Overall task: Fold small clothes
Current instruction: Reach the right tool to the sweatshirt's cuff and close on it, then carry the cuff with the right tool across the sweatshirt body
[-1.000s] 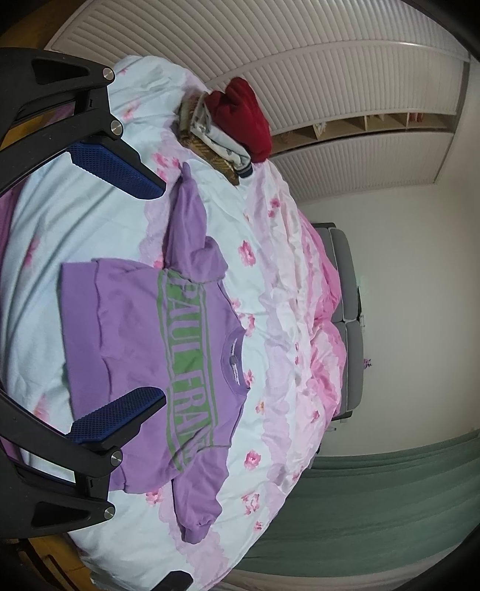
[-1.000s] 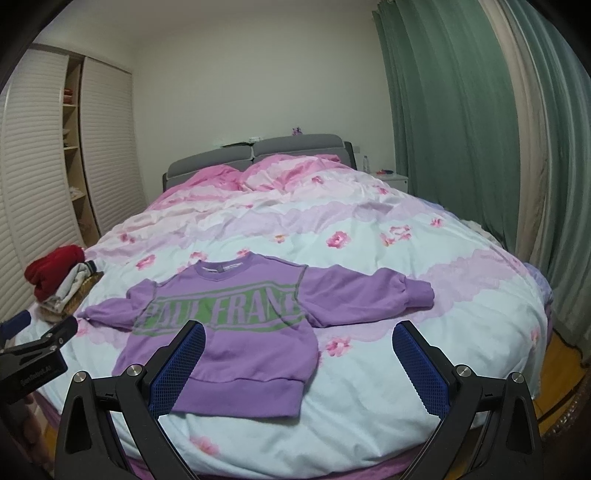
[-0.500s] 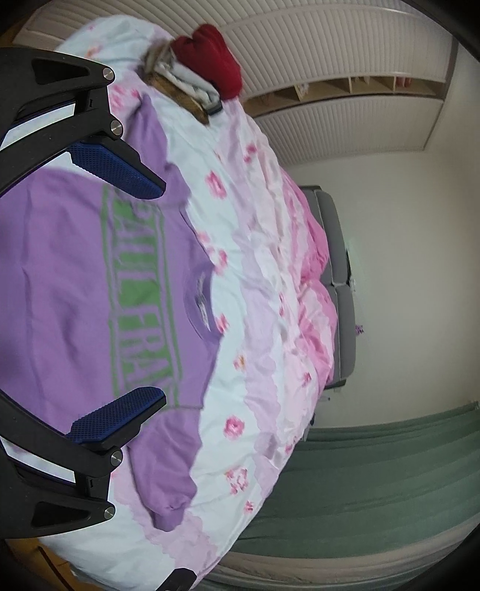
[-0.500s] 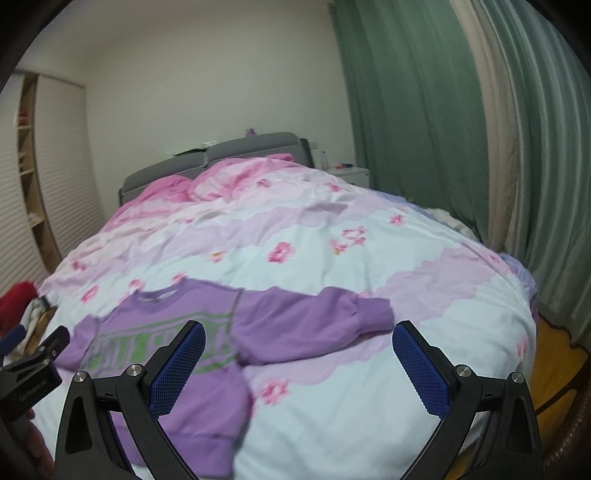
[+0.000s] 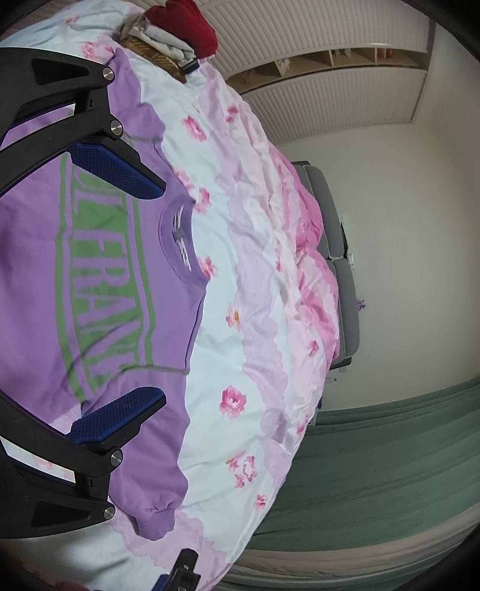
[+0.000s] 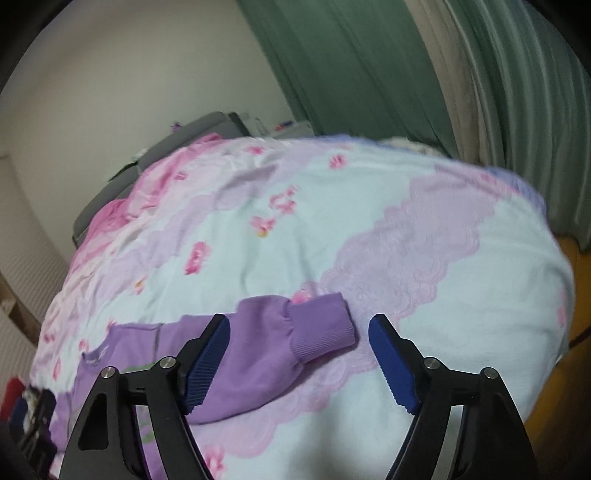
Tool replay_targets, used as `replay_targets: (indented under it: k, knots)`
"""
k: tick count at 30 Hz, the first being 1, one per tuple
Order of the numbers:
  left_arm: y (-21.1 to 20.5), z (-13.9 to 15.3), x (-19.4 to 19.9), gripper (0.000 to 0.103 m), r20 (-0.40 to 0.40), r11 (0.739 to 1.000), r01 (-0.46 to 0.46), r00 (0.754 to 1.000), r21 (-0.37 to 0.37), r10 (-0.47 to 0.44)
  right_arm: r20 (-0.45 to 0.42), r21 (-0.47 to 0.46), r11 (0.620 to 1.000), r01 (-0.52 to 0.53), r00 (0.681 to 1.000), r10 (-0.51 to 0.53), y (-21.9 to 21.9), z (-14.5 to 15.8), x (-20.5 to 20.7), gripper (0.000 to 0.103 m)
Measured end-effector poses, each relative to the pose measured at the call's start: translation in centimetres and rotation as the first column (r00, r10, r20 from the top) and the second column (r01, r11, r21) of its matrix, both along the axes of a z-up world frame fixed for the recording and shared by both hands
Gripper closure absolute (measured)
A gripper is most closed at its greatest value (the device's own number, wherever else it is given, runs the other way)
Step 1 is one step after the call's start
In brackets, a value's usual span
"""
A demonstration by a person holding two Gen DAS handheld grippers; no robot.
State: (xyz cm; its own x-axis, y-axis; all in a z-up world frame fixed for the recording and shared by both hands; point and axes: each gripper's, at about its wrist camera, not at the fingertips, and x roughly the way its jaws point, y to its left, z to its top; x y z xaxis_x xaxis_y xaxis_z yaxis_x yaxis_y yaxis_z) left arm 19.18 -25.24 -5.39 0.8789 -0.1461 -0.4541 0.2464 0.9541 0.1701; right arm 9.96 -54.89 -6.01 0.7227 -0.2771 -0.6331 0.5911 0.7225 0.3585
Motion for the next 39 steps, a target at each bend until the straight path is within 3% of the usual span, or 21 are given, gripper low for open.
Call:
replay_targets:
  k: [7, 16, 17, 19, 20, 30, 39]
  knots:
    - [-1.9, -1.8, 1.6, 0.000, -0.029, 1.000, 0.003, 1.000, 0.022, -0.003, -0.075, 0.085, 0.996, 0.035, 0.997, -0.029, -1.9, -4.4, 2.5, 0.033]
    - [-2.9, -3.3, 3.1, 0.000, -0.057, 1.000, -0.002, 0.998, 0.030, 0.004, -0.082, 0.182, 0.983, 0.028, 0.997, -0.013, -3.8, -8.1, 5.2, 0.046]
    - [-2.9, -3.4, 3.1, 0.000, -0.059, 0.999, -0.003, 0.998, 0.033, 0.005, -0.076, 0.181, 0.983, 0.027, 0.997, -0.013, -3.9, -8.3, 5.4, 0.053]
    - [-2.7, -3.6, 3.2, 0.000, -0.063, 0.999, -0.007, 0.998, 0.038, 0.009, -0.052, 0.192, 0.981, 0.021, 0.999, -0.011, -4.0, -8.3, 5.3, 0.077]
    - [-2.5, -3.7, 3.2, 0.000, -0.065, 0.999, -0.011, 0.998, 0.038, 0.013, -0.037, 0.201, 0.979, 0.018, 0.999, -0.011, -4.0, -8.2, 5.2, 0.080]
    - [1.0, -2.1, 3.1, 0.000, -0.033, 0.998, -0.058, 0.998, 0.001, 0.058, 0.046, 0.070, 0.998, -0.003, 0.999, 0.000, -1.1, -2.8, 4.1, 0.084]
    - [7.6, -0.2, 3.5, 0.000, -0.004, 0.986, -0.160, 0.987, -0.044, 0.160, 0.130, -0.117, 0.984, -0.133, 0.980, 0.148, 7.4, 4.2, 6.3, 0.084]
